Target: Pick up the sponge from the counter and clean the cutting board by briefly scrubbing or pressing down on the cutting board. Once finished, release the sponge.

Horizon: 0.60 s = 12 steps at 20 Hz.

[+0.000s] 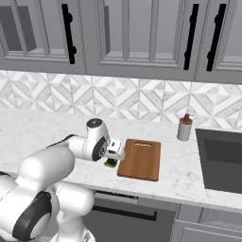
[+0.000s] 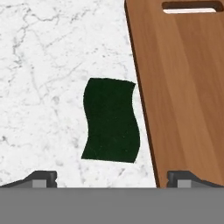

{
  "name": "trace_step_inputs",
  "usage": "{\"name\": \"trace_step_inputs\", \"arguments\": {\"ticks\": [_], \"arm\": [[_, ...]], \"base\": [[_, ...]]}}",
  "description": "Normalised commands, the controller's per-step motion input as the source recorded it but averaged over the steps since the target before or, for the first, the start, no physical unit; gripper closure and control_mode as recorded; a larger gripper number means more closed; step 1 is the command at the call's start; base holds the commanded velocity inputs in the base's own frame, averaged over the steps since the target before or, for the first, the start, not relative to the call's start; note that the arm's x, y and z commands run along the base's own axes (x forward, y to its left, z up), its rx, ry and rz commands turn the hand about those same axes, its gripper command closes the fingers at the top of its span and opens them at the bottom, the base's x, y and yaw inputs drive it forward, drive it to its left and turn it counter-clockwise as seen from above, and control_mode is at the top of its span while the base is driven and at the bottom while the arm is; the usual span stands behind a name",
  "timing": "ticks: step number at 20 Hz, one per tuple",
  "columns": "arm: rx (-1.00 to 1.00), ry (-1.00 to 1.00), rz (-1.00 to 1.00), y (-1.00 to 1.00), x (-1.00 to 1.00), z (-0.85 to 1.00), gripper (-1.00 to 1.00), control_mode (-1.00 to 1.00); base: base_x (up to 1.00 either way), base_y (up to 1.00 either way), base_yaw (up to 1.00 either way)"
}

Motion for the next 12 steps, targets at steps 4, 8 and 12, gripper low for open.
{"name": "trace_step_inputs", "arguments": {"ticks": [4,8,12], "arm": [[0.0,0.0,0.0,0.0,0.26,0.0,-1.0,-1.0],[0.0,0.0,0.0,0.0,0.18,-0.1,-1.0,-1.0],[0.0,0.0,0.0,0.0,0.17,-0.27,-1.0,-1.0]], "base": [[0.0,0.0,0.0],[0.0,0.0,0.0],[0.0,0.0,0.0]]}}
